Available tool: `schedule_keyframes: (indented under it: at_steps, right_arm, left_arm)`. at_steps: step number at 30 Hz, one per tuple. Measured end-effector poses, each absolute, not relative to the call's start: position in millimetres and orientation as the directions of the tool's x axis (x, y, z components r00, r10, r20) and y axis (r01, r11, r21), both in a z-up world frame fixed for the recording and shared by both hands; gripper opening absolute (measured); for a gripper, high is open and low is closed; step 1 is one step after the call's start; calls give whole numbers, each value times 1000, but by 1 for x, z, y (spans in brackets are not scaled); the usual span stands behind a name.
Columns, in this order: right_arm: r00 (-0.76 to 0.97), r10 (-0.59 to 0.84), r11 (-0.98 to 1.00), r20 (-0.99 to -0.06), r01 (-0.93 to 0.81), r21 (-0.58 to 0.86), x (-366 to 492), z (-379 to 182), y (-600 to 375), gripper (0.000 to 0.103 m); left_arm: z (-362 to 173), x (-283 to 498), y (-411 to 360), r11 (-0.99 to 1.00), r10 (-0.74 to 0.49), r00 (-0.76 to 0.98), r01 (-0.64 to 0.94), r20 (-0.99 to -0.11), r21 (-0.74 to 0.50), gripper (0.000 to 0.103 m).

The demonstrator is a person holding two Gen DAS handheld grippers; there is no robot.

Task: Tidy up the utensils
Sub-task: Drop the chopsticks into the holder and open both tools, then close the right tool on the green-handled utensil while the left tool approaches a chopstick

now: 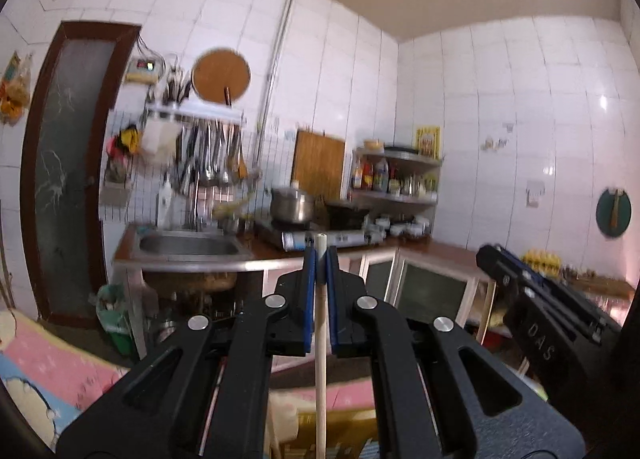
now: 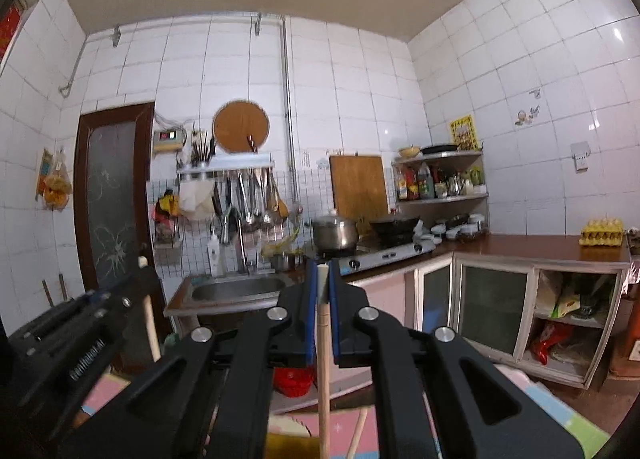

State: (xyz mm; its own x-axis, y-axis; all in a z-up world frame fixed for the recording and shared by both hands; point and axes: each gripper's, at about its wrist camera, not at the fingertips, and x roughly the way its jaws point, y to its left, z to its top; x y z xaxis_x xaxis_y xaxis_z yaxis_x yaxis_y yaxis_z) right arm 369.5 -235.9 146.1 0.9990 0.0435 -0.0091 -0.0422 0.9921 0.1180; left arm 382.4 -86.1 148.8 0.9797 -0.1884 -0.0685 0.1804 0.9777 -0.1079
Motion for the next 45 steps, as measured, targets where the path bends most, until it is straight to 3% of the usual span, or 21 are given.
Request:
schedule_keyframes:
  at_steps: [7, 8, 9, 10, 11, 12, 14, 19, 25, 33, 42, 45]
  right_arm:
    - [988, 47, 994, -147, -31, 109, 373, 110, -233, 7]
    - [985, 40, 994, -165, -23, 104, 373, 108, -234, 7]
    - [981, 26, 995, -194, -6, 100, 368, 109, -235, 15]
    - [978, 15, 994, -206, 7, 105, 364, 112, -237, 43]
    - [978, 5, 993, -207, 18, 113, 358, 114, -241, 59]
    - [979, -7, 993, -205, 31, 115, 351, 117, -244, 66]
    - [975, -45, 993, -219, 67, 97, 334, 127, -249, 66]
    - [955, -74, 989, -286, 107, 100, 283, 136, -257, 66]
    - [904, -103, 990, -415, 134, 46, 241, 103, -245, 66]
    - [782, -102, 983, -614, 173, 58, 223, 7, -231, 66]
    - [697, -104, 977, -710, 204, 57, 224, -48, -220, 64]
    - [674, -96, 976, -732, 206, 62, 225, -54, -216, 50]
  left_arm:
    - [109, 385, -70, 982, -178, 963, 160, -203, -102, 6]
    - [109, 386, -68, 982, -181, 957, 161, -226, -103, 12]
    - [112, 383, -63, 982, -176, 952, 154, -250, -106, 17]
    - [114, 378, -58, 984, -168, 952, 144, -257, -109, 33]
    - [121, 370, -53, 985, -157, 953, 132, -260, -110, 51]
    - [126, 364, -48, 986, -151, 955, 127, -254, -108, 58]
    - [138, 348, -39, 989, -134, 958, 114, -252, -94, 79]
    - [157, 307, -19, 993, -114, 952, 102, -283, -59, 97]
    - [131, 261, -6, 996, -94, 919, 88, -383, -34, 98]
    - [53, 236, -6, 996, -83, 835, 86, -543, -21, 98]
    - [-9, 244, -11, 996, -82, 761, 90, -643, -20, 98]
    - [-17, 246, -12, 996, -80, 757, 88, -649, -19, 98]
